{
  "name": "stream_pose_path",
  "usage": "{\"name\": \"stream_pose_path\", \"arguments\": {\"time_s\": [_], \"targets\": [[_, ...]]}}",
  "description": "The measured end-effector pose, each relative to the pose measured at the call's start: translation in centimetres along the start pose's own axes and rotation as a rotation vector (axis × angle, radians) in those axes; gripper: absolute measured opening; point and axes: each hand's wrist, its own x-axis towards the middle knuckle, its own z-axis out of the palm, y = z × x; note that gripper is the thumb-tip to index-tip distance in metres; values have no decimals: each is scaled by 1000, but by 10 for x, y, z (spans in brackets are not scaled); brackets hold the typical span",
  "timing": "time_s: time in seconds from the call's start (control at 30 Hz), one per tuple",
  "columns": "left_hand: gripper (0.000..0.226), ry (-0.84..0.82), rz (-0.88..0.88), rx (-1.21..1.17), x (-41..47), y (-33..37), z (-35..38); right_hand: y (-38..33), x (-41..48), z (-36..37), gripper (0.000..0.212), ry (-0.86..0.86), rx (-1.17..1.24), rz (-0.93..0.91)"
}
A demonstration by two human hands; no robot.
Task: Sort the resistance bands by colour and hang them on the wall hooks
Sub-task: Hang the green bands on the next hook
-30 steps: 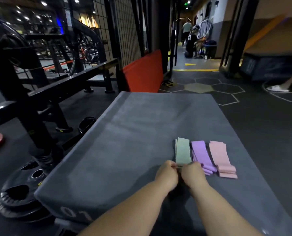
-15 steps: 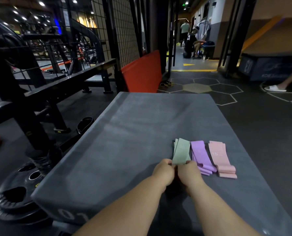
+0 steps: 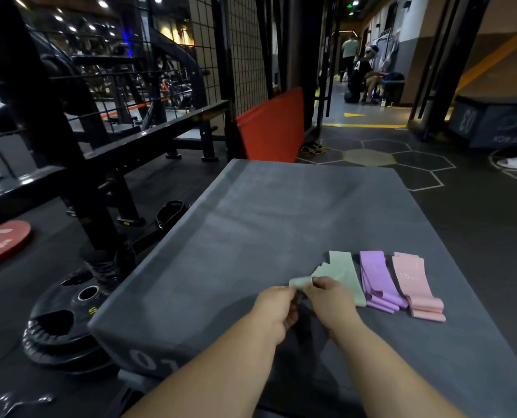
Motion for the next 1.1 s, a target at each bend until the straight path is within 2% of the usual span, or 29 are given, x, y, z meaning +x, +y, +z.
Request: {"name": "stream_pose_path", "arguments": {"time_s": [0.17, 0.37, 0.63, 0.73, 0.9, 1.0, 1.1], "targets": [[17, 47, 66, -78, -11, 11, -30, -17, -17, 14, 15, -48, 120, -90], [11, 103, 258, -61, -28, 29, -72, -35, -40, 36, 11, -90, 164, -266], [11, 162, 408, -65, -51, 54, -128, -50, -65, 63, 14, -99, 203, -451], [11, 158, 419, -52, -58, 57, -145, -60, -71, 72, 27, -122, 184, -491], [13, 127, 421, 5, -76, 61, -166, -85, -80, 83, 54, -350, 204, -522], [11, 93, 428, 71, -87, 65, -177, -103, -88, 85, 55, -467, 188, -529], [21, 71, 429, 97, -101, 69, -186, -121, -97, 86, 48, -486, 153, -553]]}}
